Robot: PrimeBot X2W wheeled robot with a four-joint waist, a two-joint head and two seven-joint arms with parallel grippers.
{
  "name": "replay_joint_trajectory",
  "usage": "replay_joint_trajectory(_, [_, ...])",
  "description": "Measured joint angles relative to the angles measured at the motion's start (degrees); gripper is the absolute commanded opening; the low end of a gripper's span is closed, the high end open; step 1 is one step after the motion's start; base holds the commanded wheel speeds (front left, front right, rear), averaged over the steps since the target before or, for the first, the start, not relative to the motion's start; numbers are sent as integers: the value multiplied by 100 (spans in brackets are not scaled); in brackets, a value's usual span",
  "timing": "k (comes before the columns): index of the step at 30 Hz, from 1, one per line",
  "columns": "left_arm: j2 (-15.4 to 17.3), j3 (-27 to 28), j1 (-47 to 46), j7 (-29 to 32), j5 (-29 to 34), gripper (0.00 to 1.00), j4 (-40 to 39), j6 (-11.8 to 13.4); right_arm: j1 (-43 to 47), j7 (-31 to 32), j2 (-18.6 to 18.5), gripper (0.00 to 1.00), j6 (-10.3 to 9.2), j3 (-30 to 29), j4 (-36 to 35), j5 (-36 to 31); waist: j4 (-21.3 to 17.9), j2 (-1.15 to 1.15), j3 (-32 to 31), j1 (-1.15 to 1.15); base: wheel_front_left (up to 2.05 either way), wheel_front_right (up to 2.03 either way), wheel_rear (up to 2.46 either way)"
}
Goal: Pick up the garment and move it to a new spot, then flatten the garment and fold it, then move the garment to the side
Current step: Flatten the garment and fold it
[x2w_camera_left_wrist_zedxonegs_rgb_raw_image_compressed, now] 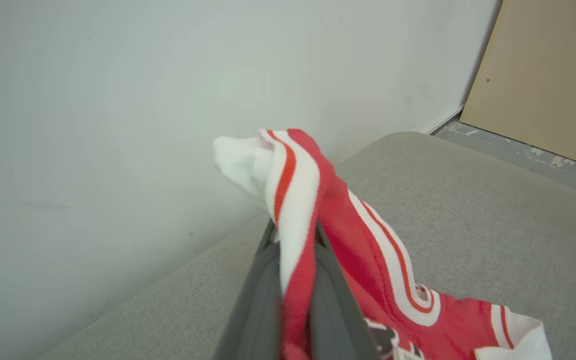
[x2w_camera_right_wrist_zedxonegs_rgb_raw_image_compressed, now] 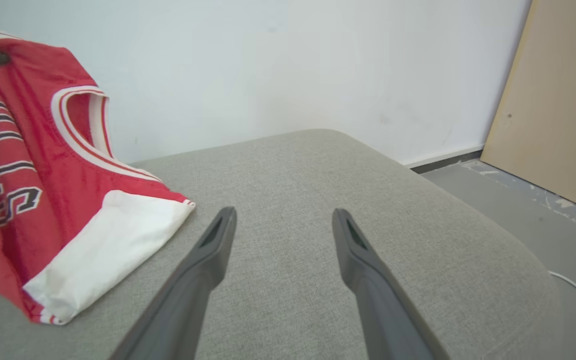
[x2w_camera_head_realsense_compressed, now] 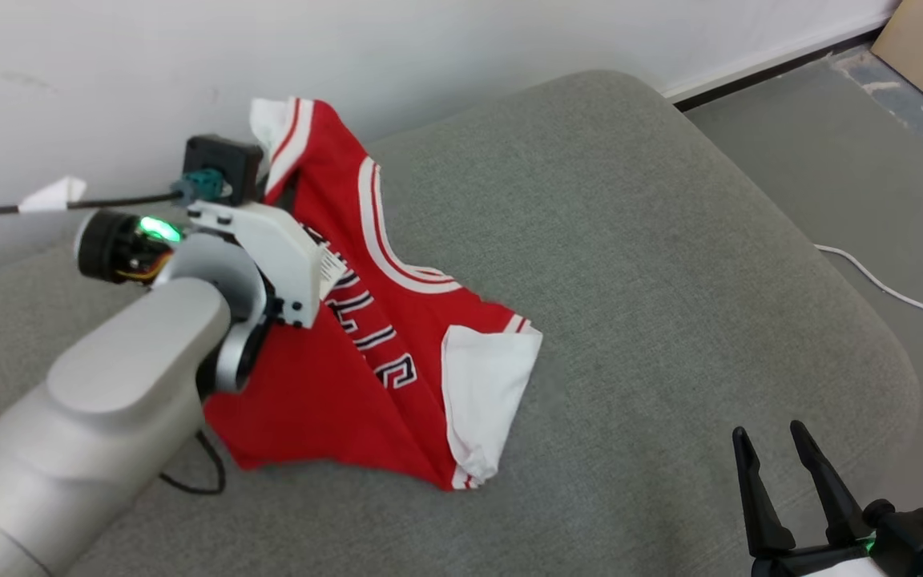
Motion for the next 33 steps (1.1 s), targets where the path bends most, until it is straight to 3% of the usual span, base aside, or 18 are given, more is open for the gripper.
replay_joint_trajectory(8, [-388,-93,-766,2,240,0,1519,-345,-38,0,148,100,0,-243,-91,34,-105,0,473,0,0,0,0])
replay_joint_trajectory(10, [-491,-138,-823,-15,261,48,1875,-428,-38,0,187,100,0,-298,-100,34,-122,0,557,0,0,0,0])
replay_joint_trajectory(11, [-537,-144,-828,-70,265,97,2004,-470,-38,0,200,100,0,-325,-103,33,-128,0,584,0,0,0,0])
replay_joint_trajectory(12, [-582,-140,-830,-126,265,100,2127,-510,-35,0,208,100,0,-355,-105,32,-133,0,601,1,1,1,1])
replay_joint_trajectory(22, [-708,107,-799,-632,27,100,2781,-676,-8,0,194,100,0,-257,-68,-30,-79,0,428,0,0,0,0])
replay_joint_trajectory(26, [-825,215,-592,-884,-114,100,2550,-756,-23,0,108,100,0,-135,-29,-34,-41,0,324,0,0,0,0])
replay_joint_trajectory(33, [-1395,66,179,-1000,-308,100,1804,-810,-31,0,18,100,0,12,18,-4,-2,0,287,0,0,0,0])
